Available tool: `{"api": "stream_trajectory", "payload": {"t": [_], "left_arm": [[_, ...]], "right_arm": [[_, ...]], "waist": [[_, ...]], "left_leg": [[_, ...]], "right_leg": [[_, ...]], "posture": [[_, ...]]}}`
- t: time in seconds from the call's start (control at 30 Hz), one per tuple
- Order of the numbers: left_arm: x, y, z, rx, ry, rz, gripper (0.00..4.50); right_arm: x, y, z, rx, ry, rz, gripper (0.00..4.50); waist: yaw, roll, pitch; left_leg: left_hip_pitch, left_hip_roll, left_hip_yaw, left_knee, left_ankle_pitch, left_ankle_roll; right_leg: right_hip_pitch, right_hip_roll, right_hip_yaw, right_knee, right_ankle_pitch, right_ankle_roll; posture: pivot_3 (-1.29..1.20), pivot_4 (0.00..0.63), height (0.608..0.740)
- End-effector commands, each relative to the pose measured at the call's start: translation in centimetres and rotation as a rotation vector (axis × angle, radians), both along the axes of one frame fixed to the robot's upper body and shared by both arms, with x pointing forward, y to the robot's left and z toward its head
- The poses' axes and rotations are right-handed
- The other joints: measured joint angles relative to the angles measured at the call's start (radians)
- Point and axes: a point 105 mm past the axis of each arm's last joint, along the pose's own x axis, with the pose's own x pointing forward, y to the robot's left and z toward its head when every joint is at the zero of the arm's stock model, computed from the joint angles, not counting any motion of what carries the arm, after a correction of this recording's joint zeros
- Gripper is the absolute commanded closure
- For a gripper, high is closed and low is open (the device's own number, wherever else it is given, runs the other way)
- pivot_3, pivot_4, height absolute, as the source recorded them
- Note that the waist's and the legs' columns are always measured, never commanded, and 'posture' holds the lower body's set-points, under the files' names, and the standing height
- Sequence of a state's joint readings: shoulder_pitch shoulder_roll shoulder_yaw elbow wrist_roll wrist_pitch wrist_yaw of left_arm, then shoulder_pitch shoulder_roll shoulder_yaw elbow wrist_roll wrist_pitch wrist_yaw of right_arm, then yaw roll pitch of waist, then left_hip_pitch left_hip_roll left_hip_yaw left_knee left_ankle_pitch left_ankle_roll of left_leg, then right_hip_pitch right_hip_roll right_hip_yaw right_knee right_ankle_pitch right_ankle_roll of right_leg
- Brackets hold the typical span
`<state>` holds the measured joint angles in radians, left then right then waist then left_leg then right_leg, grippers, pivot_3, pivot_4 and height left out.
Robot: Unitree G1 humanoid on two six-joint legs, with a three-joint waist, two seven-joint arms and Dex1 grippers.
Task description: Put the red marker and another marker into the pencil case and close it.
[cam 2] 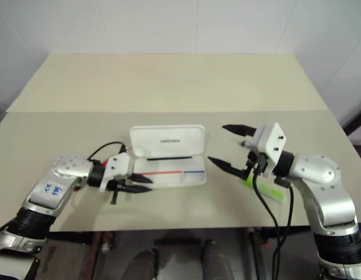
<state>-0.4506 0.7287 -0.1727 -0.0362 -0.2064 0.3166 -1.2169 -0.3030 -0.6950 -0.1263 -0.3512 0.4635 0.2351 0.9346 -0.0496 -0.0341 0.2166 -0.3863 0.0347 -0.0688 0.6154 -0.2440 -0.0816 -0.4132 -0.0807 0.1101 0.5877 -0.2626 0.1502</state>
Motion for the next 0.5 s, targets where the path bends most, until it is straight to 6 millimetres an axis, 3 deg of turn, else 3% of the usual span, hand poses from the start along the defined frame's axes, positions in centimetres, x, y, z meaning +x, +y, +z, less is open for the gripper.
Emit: {"api": "stream_trajectory", "payload": {"t": [0.03, 0.17, 0.27, 0.37, 0.5], "left_arm": [[-0.6, 0.2, 2.7, -0.063, -0.052, 0.002, 2.91], [-1.5, 1.1, 4.0, -0.098, -0.066, 0.025, 2.91], [-3.0, 1.0, 6.0, -0.23, -0.091, -0.013, 2.91], [-4.2, 1.2, 7.0, -0.291, -0.095, 0.01, 2.0], [-4.4, 3.6, 7.2, -0.329, -0.177, 0.198, 0.63]], "right_arm": [[-0.2, 0.4, 1.0, 0.025, -0.048, 0.024, 0.0], [0.0, 0.7, 0.9, 0.03, -0.045, 0.042, 0.0], [0.2, 1.1, 0.9, 0.037, -0.04, 0.063, 0.0], [0.4, 1.3, 0.7, 0.039, -0.032, 0.081, 0.0], [0.8, 1.8, 0.5, 0.047, -0.023, 0.108, 0.0]], "waist": [[-0.003, 0.0, 0.0], [-0.009, 0.0, 0.0], [-0.008, 0.0, 0.0], [-0.006, 0.0, 0.0], [-0.007, 0.0, 0.0]], "left_leg": [[0.0, 0.0, 0.0, 0.0, 0.0, 0.0], [0.001, 0.0, 0.0, 0.0, 0.0, 0.0], [0.001, 0.0, 0.0, 0.0, 0.0, 0.0], [0.001, 0.0, 0.0, 0.0, 0.0, 0.0], [0.001, 0.0, 0.0, 0.0, 0.0, 0.0]], "right_leg": [[0.0, 0.0, 0.0, 0.0, 0.0, 0.0], [0.0, 0.0, 0.0, 0.001, 0.0, 0.0], [0.0, 0.0, 0.0, 0.001, 0.0, 0.0], [0.0, 0.0, 0.0, 0.001, 0.0, 0.0], [0.0, 0.0, 0.0, 0.001, 0.0, 0.0]], "posture": [[0.0, 0.15, 0.74], [0.0, 0.15, 0.74], [0.0, 0.15, 0.74], [0.0, 0.15, 0.74], [0.0, 0.15, 0.74]]}}
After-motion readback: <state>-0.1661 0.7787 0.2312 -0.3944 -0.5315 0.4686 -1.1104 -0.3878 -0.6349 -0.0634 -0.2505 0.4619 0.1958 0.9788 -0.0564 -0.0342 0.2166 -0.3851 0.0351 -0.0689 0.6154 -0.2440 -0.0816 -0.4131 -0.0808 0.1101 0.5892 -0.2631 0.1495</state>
